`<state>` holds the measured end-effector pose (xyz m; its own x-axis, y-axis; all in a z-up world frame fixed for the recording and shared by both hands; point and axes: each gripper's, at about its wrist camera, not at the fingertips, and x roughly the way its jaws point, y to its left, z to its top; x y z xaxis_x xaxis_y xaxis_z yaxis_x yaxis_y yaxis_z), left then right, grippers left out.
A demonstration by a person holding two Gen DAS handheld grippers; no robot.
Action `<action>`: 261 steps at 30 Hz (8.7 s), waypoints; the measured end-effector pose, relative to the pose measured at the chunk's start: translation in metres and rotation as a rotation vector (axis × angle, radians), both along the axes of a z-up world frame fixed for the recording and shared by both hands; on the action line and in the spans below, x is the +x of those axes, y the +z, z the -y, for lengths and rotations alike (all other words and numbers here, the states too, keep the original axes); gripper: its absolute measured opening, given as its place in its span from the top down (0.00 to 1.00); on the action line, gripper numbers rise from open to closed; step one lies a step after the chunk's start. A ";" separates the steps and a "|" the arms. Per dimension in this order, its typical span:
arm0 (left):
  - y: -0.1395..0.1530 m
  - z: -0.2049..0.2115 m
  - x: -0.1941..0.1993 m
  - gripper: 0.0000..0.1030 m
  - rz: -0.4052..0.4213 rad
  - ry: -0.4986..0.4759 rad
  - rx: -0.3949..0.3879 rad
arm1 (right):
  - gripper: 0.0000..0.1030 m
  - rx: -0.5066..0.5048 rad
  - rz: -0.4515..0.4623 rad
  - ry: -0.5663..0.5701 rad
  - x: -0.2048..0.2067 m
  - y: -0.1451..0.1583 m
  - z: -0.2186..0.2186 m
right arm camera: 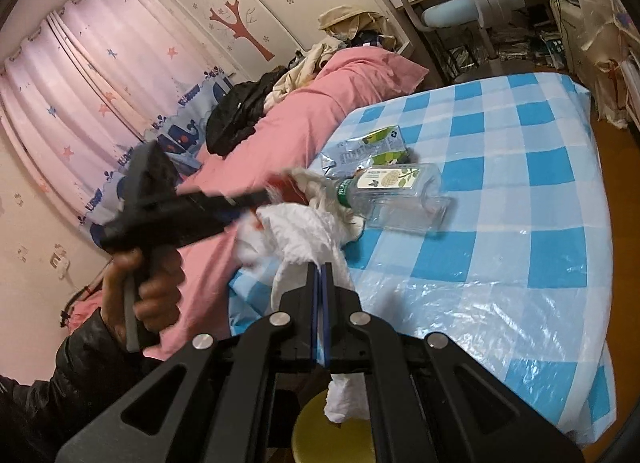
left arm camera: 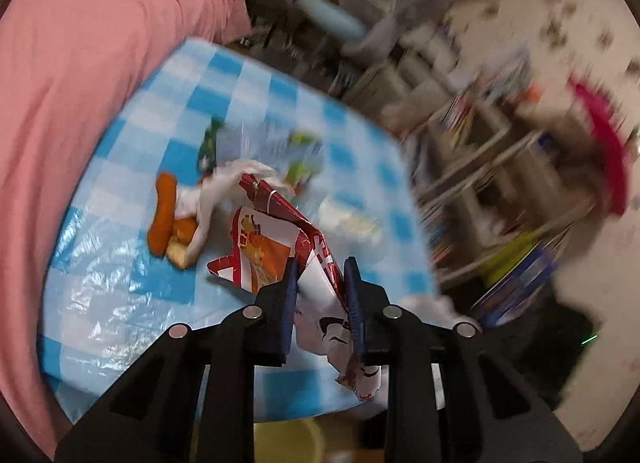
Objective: Collect trash
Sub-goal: 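Grasp the red-and-white snack wrapper with the left gripper while the right gripper grasps a white tissue, then carry the wrapper and tissue to the yellow wastebasket and open both grippers, then grasp the crumpled white tissue with the left gripper, then grasp the white tissue pile with the right gripper while the left gripper holds its tissue, then drop both tissues into the yellow wastebasket by opening both grippers, then move both tools back to the orange peels and clear bottle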
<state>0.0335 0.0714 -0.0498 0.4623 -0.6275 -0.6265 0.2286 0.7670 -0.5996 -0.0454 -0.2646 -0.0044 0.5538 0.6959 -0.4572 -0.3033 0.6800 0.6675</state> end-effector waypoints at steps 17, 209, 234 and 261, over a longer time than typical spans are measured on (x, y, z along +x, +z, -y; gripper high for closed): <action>0.036 0.016 -0.141 0.78 0.097 -0.244 0.126 | 0.98 0.026 -0.179 0.191 -0.070 -0.048 -0.048; -0.088 0.074 -0.216 0.94 -0.021 -0.171 0.482 | 0.39 -0.102 -0.105 -0.120 -0.101 -0.050 -0.033; -0.078 0.057 -0.210 0.32 0.048 0.003 0.531 | 0.37 -0.115 -0.112 -0.120 -0.103 -0.051 -0.034; -0.028 -0.007 -0.102 0.31 0.150 0.275 0.452 | 0.34 -0.173 -0.115 -0.097 -0.095 -0.055 -0.047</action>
